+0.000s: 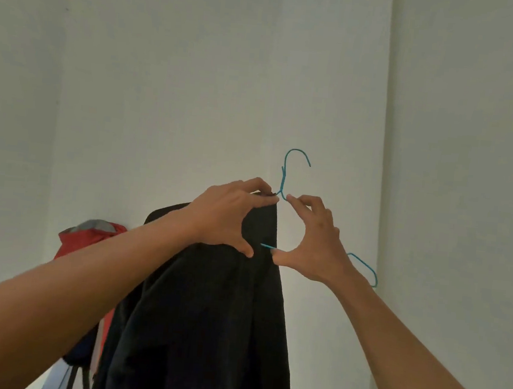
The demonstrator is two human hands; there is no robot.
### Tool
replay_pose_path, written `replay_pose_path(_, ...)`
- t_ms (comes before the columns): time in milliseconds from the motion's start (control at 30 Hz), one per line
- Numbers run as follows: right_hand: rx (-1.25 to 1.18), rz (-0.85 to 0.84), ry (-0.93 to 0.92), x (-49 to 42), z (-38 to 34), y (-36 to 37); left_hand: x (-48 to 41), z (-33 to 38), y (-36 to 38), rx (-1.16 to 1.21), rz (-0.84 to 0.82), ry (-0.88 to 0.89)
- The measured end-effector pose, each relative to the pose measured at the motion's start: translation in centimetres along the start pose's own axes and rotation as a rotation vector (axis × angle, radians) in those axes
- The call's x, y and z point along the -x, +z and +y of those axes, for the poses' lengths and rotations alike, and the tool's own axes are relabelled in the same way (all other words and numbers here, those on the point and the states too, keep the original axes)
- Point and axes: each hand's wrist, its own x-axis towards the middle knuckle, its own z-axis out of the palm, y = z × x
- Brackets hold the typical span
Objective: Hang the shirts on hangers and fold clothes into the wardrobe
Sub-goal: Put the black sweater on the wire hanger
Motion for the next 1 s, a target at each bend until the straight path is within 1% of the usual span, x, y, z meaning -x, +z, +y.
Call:
replay_pose_path(67,0.047,0.064,-0.039,-0.9,-0.9,-0.8,-0.5,-0.4,-1.7,-0.073,0.071,0.005)
replay_pose_path(100,0.081,0.144,-0.063,-1.0,-1.3,-1.0,-0.7,-0.6,-2.5,-0.073,0.097,0.0)
replay_pose_path(200,0.15,0.472,-0.151,0.0,-3.0,-0.7,-1.1,-1.4,-4.7,-0.041,0.154,-0.043)
replay_pose_path(233,0.141,0.519,-0.178,0.5,-3.7,-0.3,-1.2,-1.7,-5.4,-0.039,0.171,-0.059)
replay_pose_path(267,0.119,0.503,-0.198,1.0,-4.2,0.3,-1.3,-2.0,-6.0,-0.039,0.187,-0.072)
replay_pose_path(367,0.052,0.259,-0.163,1.8,-5.0,1.5,-1.2,-2.7,-7.7,-0.013,0.237,-0.105)
replay_pose_path(433,0.065,0.131,-0.133,1.6,-5.1,1.5,-1.1,-3.1,-8.5,-0.002,0.254,-0.121)
replay_pose_path(500,0.077,0.08,-0.091,1.2,-5.1,1.0,-0.8,-3.5,-9.1,-0.011,0.264,-0.129)
replay_pose_path(567,0.016,0.117,-0.032,0.9,-4.9,0.3,-0.5,-3.9,-9.4,-0.008,0.278,-0.14)
replay_pose_path(600,-0.057,0.144,-0.004,0.7,-4.7,-0.1,-0.3,-4.1,-9.5,0.001,0.285,-0.147)
replay_pose_path(700,-0.414,0.244,0.048,0.1,-3.8,-1.3,0.2,-4.6,-9.4,0.021,0.296,-0.159)
replay_pose_path(767,-0.625,0.312,0.123,-0.2,-3.4,-2.5,0.6,-5.1,-9.1,0.037,0.3,-0.169)
replay_pose_path(933,-0.861,0.559,0.373,-0.9,-3.5,-3.7,1.9,-5.5,-7.4,0.074,0.324,-0.179)
replay_pose_path(1000,-0.902,0.6,0.421,-1.2,-3.6,-3.9,2.2,-5.4,-6.6,0.086,0.333,-0.187)
